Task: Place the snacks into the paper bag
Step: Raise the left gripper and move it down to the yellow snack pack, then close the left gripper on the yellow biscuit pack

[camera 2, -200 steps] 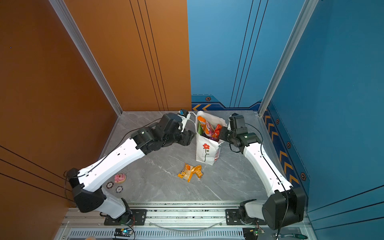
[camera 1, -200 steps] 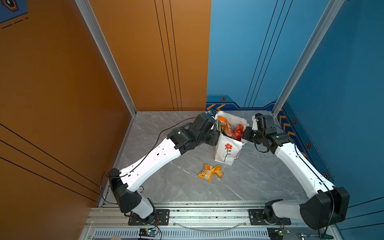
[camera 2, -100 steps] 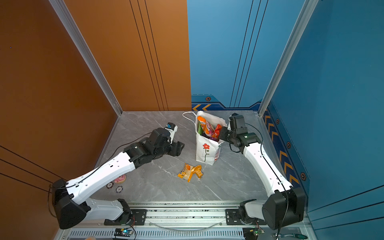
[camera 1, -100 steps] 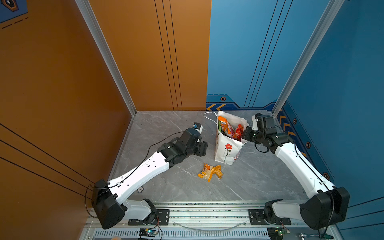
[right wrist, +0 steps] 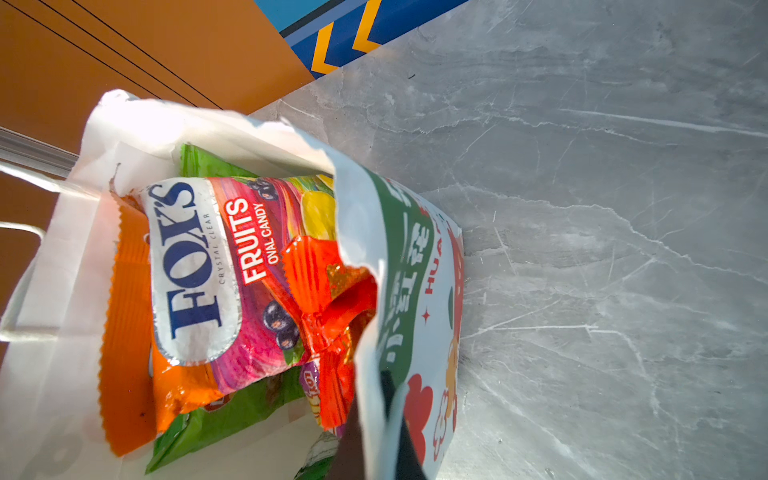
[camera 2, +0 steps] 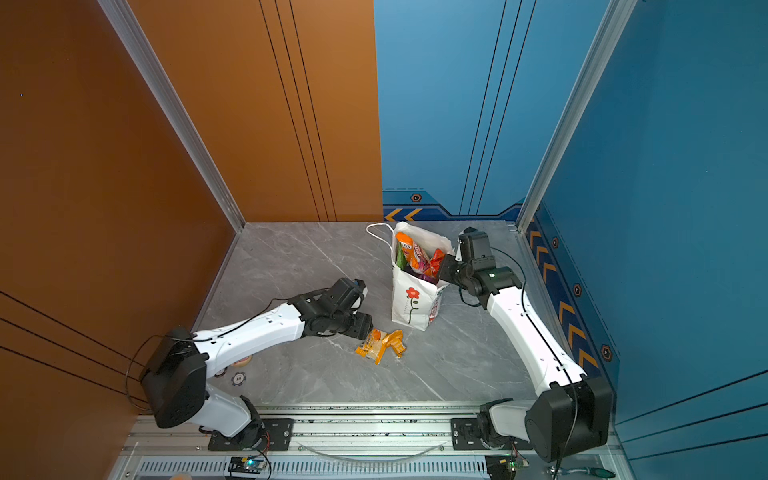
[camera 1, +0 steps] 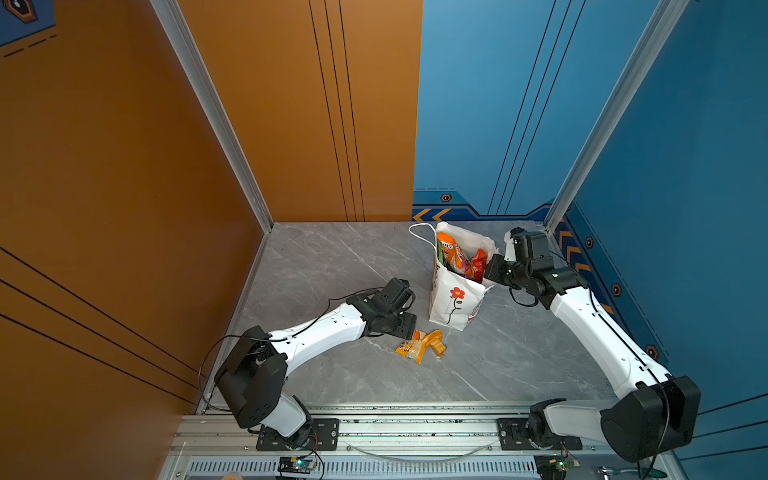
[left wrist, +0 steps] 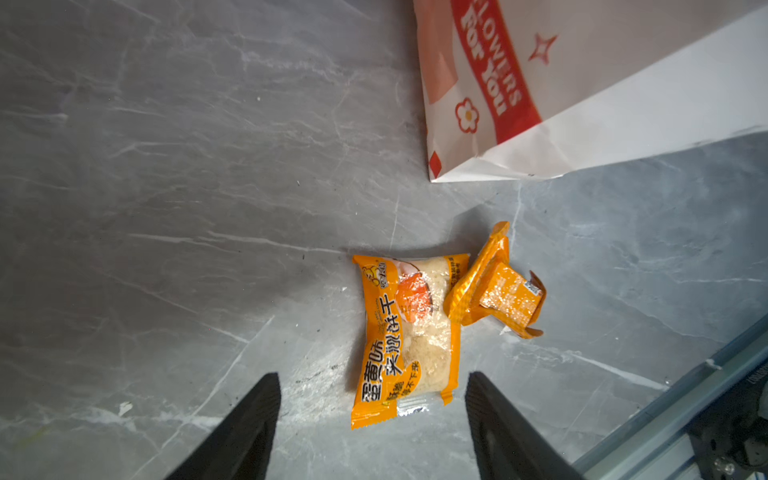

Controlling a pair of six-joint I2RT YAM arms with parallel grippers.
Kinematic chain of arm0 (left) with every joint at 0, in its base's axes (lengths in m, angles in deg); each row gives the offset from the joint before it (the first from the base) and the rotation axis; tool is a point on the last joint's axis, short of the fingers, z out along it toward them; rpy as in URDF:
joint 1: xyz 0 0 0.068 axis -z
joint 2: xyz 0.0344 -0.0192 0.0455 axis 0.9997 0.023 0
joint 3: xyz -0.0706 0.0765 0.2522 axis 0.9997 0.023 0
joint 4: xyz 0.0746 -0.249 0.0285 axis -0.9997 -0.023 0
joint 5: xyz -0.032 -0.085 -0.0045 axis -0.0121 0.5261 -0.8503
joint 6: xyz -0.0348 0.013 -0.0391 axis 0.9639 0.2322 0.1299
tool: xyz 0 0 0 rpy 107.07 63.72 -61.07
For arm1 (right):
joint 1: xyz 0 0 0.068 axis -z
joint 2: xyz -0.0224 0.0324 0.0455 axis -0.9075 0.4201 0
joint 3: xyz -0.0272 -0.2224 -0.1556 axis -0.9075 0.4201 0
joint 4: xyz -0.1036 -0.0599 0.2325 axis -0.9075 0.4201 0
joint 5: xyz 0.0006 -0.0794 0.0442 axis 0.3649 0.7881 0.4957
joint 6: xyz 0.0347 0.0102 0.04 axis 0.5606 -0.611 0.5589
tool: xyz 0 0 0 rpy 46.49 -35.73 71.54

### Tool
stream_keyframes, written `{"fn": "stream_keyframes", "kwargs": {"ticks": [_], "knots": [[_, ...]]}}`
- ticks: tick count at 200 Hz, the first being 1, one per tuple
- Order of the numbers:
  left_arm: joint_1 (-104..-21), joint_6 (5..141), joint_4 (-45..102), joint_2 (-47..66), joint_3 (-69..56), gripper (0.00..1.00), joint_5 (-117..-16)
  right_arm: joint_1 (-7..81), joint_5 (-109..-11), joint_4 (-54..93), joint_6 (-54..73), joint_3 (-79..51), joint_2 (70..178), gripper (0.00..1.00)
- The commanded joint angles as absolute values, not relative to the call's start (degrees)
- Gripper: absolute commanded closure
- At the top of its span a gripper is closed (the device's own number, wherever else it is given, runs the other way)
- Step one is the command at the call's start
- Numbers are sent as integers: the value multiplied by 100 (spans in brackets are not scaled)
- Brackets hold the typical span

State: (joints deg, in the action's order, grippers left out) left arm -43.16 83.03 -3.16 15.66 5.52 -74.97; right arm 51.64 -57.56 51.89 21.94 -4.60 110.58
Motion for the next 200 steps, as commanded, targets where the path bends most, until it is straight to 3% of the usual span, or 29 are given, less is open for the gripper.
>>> {"fn": "stream_keyframes", "kwargs": {"ticks": [1, 33, 170, 200], "knots": [[-4226, 8335, -415, 1777, 596, 26, -7313, 5116, -5776, 5466, 2147, -341, 10937, 96], [-4159, 8364, -417, 2177, 523, 29, -7229, 5118, -5786, 5459, 2156, -367, 10941, 96], [-3788, 8272, -471, 2840, 253, 78, -7400, 5106, -5817, 5501, 2125, -483, 10994, 95], [-3686, 8246, -470, 2691, 264, 82, -7686, 5106, -5824, 5533, 2101, -515, 11003, 95]]}}
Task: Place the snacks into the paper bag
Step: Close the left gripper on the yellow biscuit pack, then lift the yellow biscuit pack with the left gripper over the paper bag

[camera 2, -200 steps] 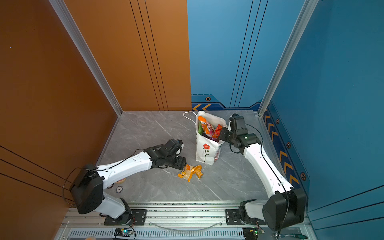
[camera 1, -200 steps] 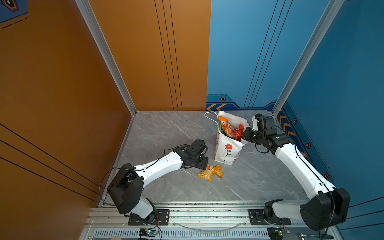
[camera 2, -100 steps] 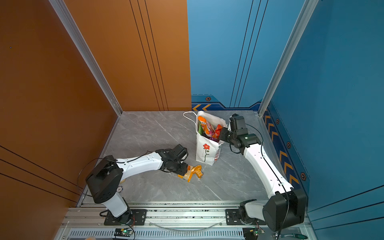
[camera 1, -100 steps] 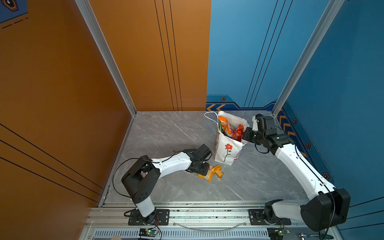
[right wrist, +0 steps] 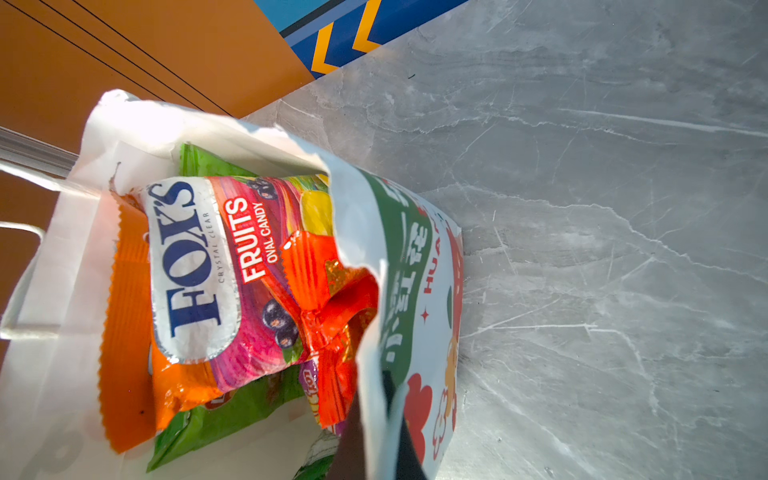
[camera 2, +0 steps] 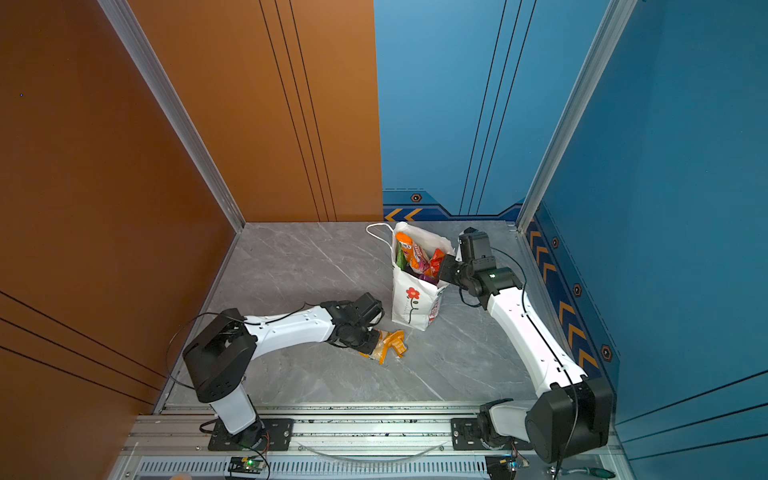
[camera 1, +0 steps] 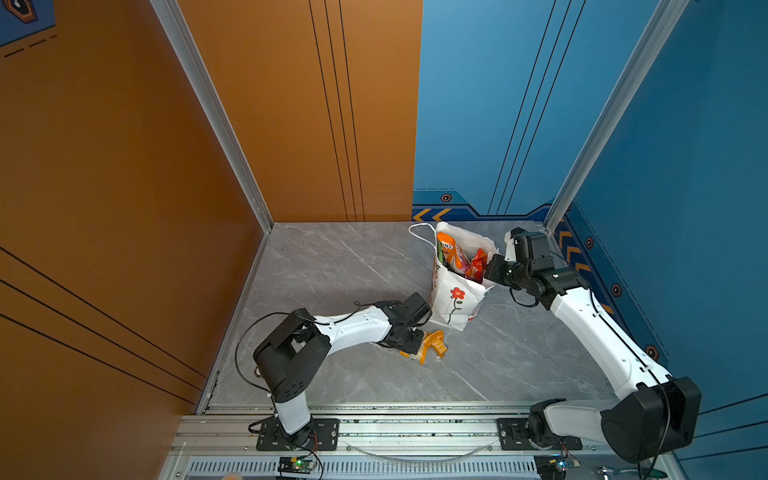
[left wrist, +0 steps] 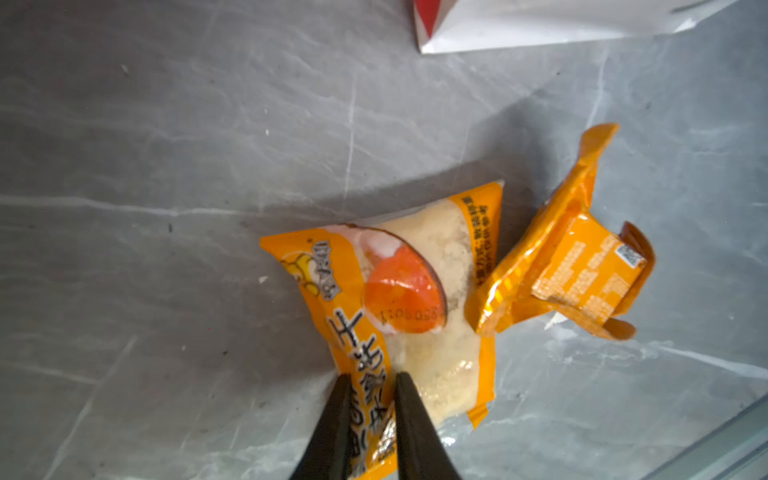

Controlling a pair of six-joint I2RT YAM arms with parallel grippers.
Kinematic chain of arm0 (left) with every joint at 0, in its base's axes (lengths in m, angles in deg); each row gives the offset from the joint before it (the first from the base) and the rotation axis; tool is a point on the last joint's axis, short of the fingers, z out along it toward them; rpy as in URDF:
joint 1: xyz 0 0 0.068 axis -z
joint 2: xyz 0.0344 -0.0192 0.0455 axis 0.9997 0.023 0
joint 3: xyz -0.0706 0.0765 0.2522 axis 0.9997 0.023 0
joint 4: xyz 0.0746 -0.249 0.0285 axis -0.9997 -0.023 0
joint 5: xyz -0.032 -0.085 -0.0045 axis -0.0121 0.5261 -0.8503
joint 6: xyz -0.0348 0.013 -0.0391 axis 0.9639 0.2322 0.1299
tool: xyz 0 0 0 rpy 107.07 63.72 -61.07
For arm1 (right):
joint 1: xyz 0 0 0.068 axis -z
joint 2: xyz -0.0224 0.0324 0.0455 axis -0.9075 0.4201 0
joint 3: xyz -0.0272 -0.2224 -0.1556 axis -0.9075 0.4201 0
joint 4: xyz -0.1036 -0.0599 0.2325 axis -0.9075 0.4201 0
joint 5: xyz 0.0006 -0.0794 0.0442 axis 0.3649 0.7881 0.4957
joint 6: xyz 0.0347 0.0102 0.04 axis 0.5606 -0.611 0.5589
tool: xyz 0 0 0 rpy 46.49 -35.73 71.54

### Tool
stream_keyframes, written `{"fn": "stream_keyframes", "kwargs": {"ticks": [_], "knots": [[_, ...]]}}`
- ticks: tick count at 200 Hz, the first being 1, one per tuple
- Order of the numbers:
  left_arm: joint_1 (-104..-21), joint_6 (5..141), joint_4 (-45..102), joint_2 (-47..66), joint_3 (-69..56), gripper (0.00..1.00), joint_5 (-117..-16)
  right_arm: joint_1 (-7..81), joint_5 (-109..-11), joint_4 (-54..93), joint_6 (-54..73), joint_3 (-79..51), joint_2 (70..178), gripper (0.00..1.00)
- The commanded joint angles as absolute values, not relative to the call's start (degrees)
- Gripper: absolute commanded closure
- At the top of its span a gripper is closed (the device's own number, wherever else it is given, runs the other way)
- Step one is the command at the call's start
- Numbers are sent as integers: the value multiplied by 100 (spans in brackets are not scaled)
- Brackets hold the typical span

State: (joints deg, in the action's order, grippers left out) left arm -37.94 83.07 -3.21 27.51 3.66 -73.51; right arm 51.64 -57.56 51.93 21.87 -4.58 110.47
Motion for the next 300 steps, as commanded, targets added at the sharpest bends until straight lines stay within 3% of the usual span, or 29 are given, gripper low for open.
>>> {"fn": "stream_keyframes", "kwargs": {"ticks": [1, 36, 95, 184, 300], "knots": [[-3684, 8243, -470, 2684, 266, 82, -7699, 5108, -5823, 5530, 2102, -516, 10999, 95], [-3663, 8232, -463, 2506, 328, 92, -8008, 5102, -5819, 5532, 2094, -517, 11008, 95], [-3649, 8241, -282, 2117, 562, 100, -8221, 5095, -5821, 5501, 2103, -504, 11016, 95], [-3675, 8317, -109, 1833, 845, 100, -8435, 5100, -5814, 5494, 2103, -466, 11018, 95], [-4296, 8799, 345, 118, 1454, 100, -8505, 5096, -5821, 5475, 2109, -502, 11039, 95]]}}
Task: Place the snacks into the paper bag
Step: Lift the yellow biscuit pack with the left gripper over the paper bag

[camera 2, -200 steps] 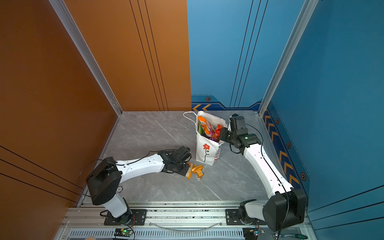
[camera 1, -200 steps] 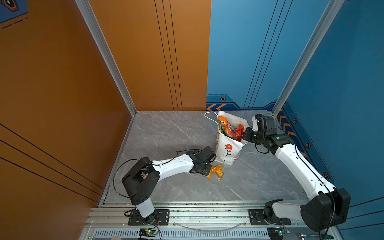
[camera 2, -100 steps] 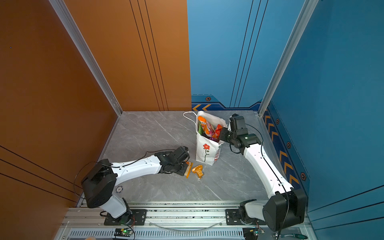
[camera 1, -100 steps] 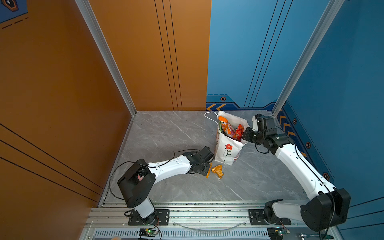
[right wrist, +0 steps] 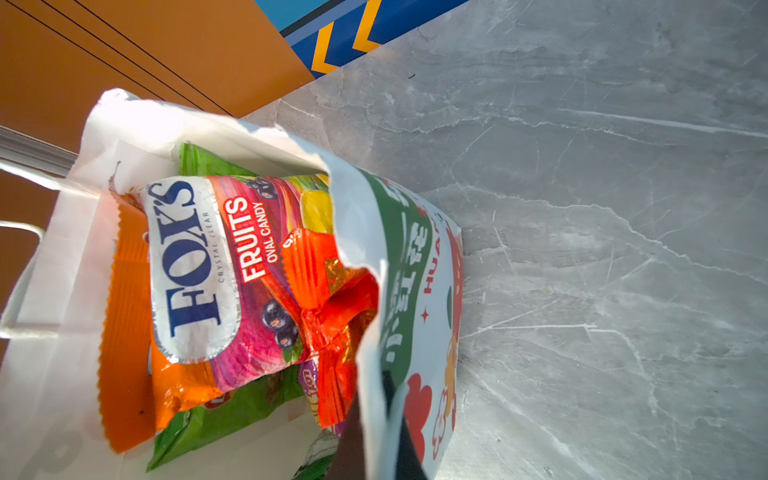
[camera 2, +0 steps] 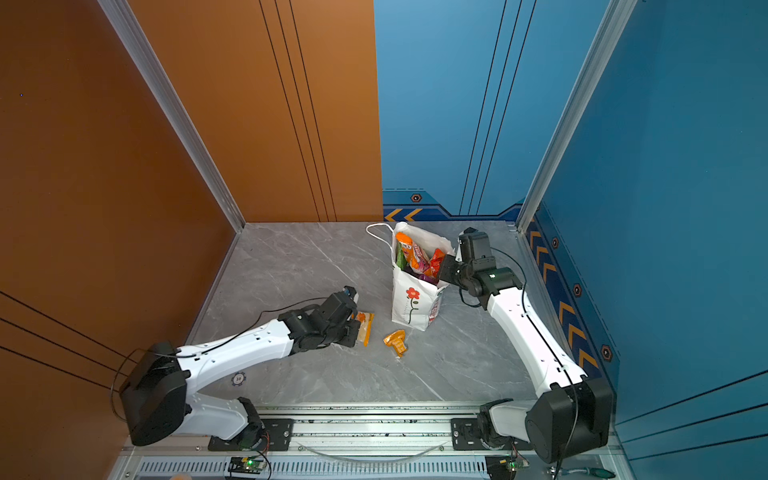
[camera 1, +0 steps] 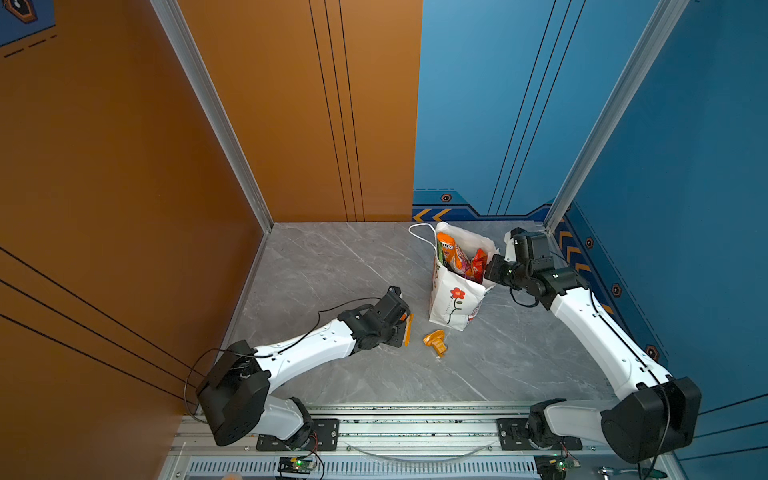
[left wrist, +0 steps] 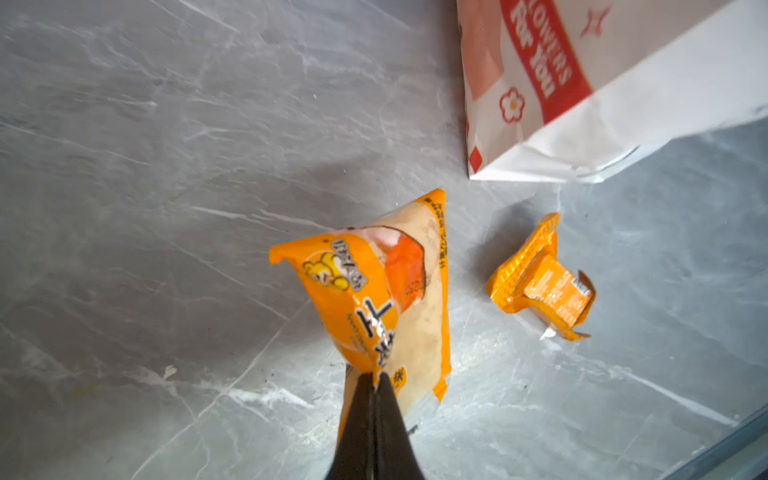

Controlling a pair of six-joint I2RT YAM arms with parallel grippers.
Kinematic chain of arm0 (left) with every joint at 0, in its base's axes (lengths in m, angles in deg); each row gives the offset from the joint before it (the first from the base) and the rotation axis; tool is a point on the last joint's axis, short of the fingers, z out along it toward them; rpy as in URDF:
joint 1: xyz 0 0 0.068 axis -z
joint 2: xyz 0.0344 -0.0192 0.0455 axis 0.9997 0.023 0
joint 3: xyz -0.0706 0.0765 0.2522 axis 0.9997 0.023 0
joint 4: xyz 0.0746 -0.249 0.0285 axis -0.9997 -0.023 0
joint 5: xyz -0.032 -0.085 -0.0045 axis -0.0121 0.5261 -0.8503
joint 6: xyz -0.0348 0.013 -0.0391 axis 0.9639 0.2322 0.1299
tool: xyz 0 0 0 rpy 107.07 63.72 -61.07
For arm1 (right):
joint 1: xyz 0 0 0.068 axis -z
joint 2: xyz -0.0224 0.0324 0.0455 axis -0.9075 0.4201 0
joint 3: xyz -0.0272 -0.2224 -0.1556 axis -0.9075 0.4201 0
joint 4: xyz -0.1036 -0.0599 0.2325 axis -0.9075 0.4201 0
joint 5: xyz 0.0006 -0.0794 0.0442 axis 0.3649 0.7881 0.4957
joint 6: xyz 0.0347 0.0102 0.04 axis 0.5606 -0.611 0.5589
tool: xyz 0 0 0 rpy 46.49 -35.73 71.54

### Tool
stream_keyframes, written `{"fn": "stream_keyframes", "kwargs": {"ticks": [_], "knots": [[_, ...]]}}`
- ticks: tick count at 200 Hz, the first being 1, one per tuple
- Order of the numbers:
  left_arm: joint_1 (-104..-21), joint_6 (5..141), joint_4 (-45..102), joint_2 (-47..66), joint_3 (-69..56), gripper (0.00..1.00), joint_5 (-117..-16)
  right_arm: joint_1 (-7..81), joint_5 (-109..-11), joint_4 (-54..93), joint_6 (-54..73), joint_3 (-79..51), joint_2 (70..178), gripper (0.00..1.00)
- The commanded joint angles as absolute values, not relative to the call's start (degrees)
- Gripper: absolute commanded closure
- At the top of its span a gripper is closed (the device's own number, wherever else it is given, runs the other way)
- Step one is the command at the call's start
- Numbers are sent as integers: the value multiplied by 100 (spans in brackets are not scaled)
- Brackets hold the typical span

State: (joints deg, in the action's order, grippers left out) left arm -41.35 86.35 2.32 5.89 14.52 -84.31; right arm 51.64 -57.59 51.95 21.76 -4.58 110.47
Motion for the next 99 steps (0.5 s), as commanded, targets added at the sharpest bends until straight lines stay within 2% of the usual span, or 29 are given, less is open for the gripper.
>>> {"fn": "stream_keyframes", "kwargs": {"ticks": [1, 99], "knots": [[-4301, 8797, 346, 97, 1455, 100, -8508, 5094, -5821, 5475, 2110, -505, 11034, 95], [-4837, 8546, 408, -1439, 1282, 100, -8772, 5092, -5821, 5492, 2118, -467, 10997, 95]]}}
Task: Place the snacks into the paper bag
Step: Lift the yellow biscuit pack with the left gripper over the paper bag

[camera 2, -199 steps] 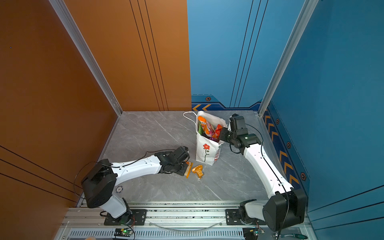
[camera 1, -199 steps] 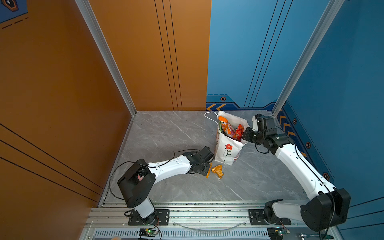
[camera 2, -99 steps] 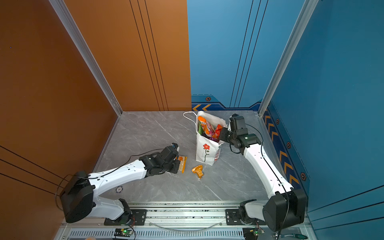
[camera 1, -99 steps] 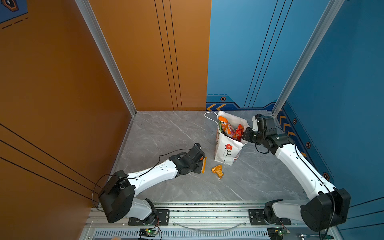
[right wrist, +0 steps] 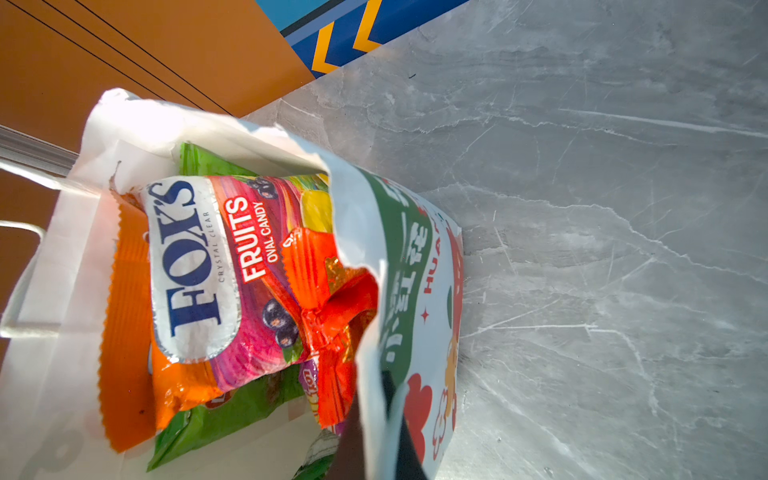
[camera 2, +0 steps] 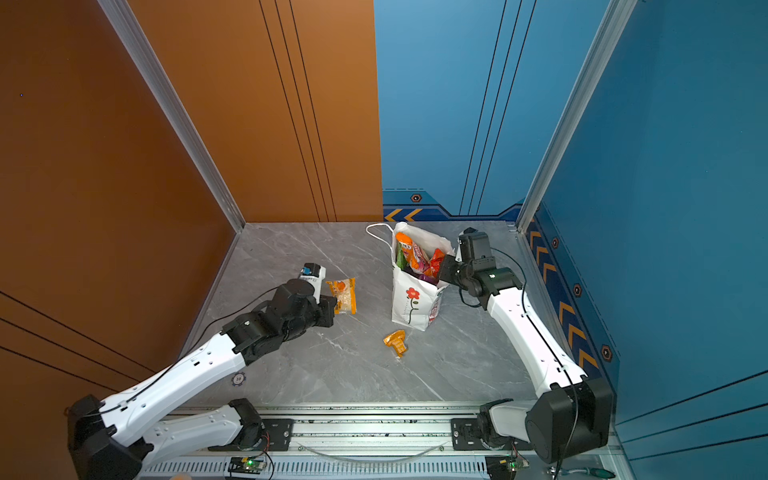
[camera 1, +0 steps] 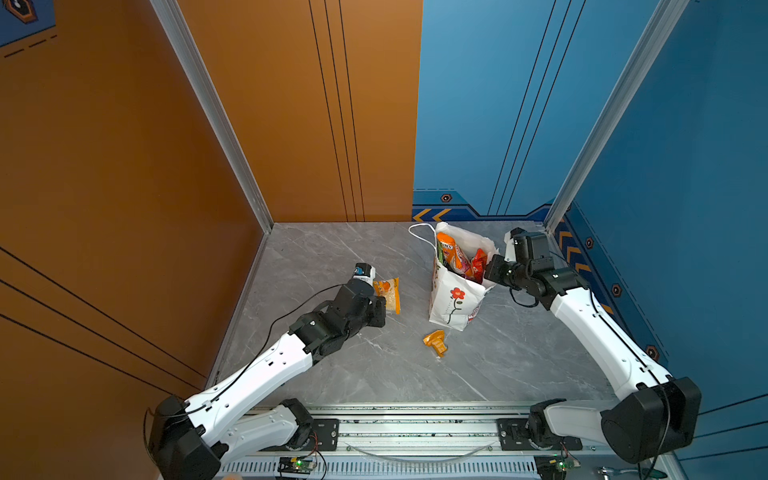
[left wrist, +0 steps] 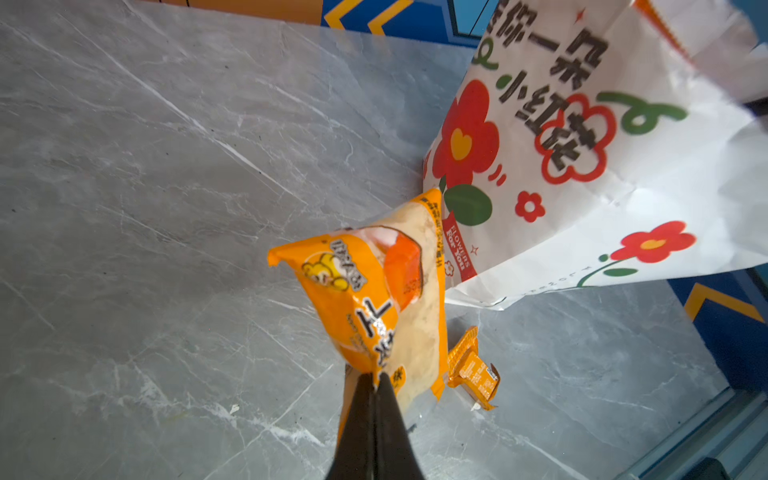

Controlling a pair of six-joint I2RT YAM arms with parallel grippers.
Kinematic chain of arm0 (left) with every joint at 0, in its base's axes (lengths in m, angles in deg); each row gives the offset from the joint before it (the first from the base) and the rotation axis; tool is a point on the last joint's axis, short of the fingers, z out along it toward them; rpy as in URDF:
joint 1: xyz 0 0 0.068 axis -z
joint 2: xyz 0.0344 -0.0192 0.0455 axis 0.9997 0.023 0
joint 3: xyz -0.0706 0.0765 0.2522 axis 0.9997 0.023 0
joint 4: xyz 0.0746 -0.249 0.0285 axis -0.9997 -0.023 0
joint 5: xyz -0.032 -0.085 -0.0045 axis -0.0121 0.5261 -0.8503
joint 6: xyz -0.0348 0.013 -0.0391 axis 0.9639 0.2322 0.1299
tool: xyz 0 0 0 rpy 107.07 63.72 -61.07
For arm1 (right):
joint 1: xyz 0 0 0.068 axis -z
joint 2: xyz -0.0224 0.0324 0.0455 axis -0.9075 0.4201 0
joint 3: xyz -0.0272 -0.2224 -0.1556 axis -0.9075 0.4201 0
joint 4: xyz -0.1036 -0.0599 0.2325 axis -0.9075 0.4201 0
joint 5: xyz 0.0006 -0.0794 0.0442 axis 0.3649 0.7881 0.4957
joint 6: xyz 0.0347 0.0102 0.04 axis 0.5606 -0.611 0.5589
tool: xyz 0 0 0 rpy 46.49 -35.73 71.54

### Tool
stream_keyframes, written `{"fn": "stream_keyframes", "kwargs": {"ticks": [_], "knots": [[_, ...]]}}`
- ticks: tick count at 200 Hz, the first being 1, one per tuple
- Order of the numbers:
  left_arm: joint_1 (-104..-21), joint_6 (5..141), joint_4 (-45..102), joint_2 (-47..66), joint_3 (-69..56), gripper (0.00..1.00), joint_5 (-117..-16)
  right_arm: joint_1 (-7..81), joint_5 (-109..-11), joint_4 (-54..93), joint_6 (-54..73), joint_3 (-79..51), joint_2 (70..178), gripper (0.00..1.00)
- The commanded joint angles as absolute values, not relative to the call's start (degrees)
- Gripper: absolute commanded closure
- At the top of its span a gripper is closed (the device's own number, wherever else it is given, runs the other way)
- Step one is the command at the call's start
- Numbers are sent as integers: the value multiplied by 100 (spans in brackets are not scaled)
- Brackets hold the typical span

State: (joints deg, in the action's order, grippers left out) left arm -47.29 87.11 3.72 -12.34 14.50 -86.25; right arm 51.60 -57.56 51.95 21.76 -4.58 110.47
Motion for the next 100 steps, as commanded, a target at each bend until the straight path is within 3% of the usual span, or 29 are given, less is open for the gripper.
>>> {"fn": "stream_keyframes", "kwargs": {"ticks": [1, 68, 100], "knots": [[-4840, 8543, 413, -1442, 1272, 100, -8769, 5088, -5816, 5492, 2115, -470, 11000, 95], [-4698, 8150, 298, -1165, 25, 100, -8423, 5088, -5815, 5475, 2129, -428, 10965, 95], [-4215, 7635, 10, -645, -804, 100, -8813, 5089, -5847, 5475, 2129, -445, 10989, 95]]}}
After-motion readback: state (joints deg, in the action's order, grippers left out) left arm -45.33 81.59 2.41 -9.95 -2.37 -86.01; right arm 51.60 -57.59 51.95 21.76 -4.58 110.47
